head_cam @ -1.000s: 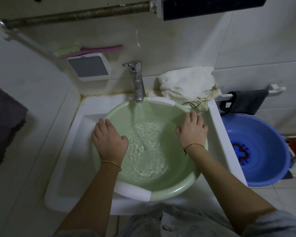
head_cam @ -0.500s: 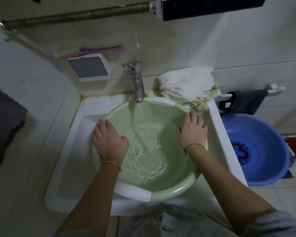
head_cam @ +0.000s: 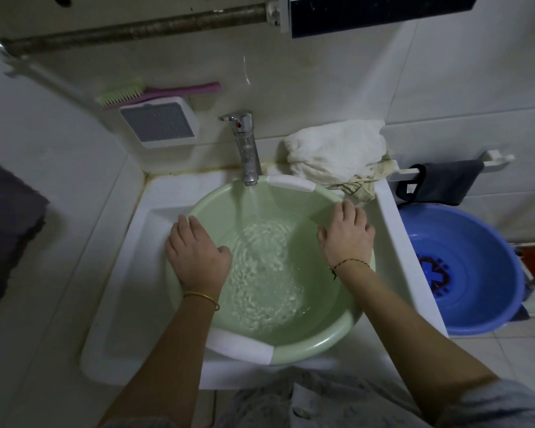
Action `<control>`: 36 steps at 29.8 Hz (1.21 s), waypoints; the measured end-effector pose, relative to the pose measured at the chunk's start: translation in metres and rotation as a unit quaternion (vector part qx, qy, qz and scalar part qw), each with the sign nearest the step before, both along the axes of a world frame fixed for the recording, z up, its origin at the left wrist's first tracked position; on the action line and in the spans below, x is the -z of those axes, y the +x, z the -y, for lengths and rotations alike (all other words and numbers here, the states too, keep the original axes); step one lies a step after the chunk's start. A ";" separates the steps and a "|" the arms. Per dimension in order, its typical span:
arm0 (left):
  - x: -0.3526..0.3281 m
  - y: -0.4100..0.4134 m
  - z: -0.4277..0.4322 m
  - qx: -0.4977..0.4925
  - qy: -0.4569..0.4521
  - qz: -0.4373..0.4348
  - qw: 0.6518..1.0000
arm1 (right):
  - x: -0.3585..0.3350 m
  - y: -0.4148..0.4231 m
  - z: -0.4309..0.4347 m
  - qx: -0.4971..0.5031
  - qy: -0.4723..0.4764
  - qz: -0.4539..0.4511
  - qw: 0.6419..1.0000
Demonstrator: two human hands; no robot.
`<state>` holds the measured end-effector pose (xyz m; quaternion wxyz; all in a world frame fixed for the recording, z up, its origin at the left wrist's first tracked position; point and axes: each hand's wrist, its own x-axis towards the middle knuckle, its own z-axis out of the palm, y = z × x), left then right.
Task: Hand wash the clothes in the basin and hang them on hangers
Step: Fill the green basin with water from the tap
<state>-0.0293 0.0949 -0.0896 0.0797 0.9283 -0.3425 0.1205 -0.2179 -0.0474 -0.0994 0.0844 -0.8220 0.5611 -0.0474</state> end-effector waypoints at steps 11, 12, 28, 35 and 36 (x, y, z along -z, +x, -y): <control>0.000 0.000 0.000 -0.002 0.000 0.002 1.000 | -0.001 -0.001 -0.001 -0.001 -0.001 0.001 1.000; 0.000 0.000 0.000 -0.001 0.000 0.003 1.000 | -0.001 -0.001 -0.001 -0.001 -0.001 0.001 1.000; -0.001 0.000 0.001 -0.002 0.006 -0.007 1.000 | -0.001 0.000 0.000 0.000 -0.001 -0.001 1.000; 0.000 0.000 0.001 -0.002 0.005 -0.006 1.000 | -0.001 0.000 0.000 -0.001 -0.001 -0.005 1.000; 0.000 0.000 0.001 -0.002 0.005 -0.006 1.000 | -0.002 0.000 0.000 0.000 -0.001 -0.004 1.000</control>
